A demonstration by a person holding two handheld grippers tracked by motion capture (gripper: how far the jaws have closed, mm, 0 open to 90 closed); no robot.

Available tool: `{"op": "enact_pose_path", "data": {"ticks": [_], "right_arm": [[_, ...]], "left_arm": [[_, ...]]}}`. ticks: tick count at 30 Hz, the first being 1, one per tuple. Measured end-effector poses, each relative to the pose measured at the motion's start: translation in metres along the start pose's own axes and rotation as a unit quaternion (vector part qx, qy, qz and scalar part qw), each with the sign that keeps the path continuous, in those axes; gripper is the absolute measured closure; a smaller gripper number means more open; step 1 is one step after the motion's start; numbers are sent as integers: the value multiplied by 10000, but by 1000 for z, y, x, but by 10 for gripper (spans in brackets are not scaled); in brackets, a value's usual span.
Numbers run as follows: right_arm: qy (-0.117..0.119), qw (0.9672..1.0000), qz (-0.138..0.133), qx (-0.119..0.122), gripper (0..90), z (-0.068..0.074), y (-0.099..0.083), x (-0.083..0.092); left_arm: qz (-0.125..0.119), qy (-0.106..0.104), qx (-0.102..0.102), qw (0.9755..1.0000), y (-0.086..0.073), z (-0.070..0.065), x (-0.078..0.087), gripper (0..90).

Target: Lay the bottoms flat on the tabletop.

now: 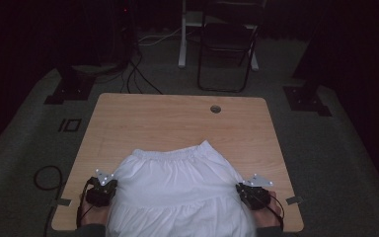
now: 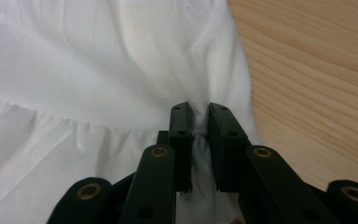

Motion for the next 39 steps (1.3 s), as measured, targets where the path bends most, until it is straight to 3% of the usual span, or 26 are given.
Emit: {"op": "enact_pose_path", "data": {"ticks": [6, 9, 11, 12, 14, 20, 22, 25, 29, 31, 34, 37, 39], "right_arm": [[-366, 9992, -60, -171, 807, -14, 1, -1], [-508, 9982, -69, -315, 803, -21, 2, -1], [-499, 9982, -72, -338, 803, -21, 2, -1], [-535, 9978, -91, -387, 722, -22, 1, 1], [-487, 9977, -154, -444, 655, -22, 0, 4], [-534, 9948, -664, -559, 616, -24, 3, 31], [-587, 9939, -724, -589, 649, -27, 1, 38], [-570, 9945, -595, -640, 669, -31, -6, 39], [-389, 9958, -391, -734, 568, -32, -18, 32], [-343, 9957, -385, -772, 527, -31, -19, 30], [-333, 9955, -416, -779, 491, -30, -19, 29], [-272, 9963, -432, -691, 443, -27, -19, 29], [-216, 9960, -568, -652, 422, -24, -18, 32]], "left_arm": [[-60, -142, -3, 9999, 20, -5, -17, 875], [-58, -276, 196, 9994, 23, -3, -18, 780], [-58, -276, 196, 9994, 23, -3, -18, 752], [-240, -395, 372, 9982, 21, 0, -1, 693], [-290, -435, 357, 9980, 16, 2, 11, 651], [-248, -353, 274, 9987, -5, 9, 33, 570], [-180, -305, 244, 9991, -12, 11, 34, 554], [-62, -290, 275, 9992, -22, 12, 33, 530], [112, -258, 284, 9992, -33, 10, 29, 498], [142, -269, 312, 9991, -35, 10, 30, 483], [132, -113, 254, 9995, -37, 10, 32, 471], [174, -225, 404, 9988, -38, 12, 31, 444], [152, -283, 400, 9987, -39, 13, 30, 425]]}}
Point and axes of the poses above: each handheld gripper's, and its own axes: x roughly backward along the jaws, y roughly out of its top, z roughly to its left, the point moved 4 cm from there along -x, roughly forward along the jaws, and after that the axes turned 11 degrees about y, right-handed, at the moved point
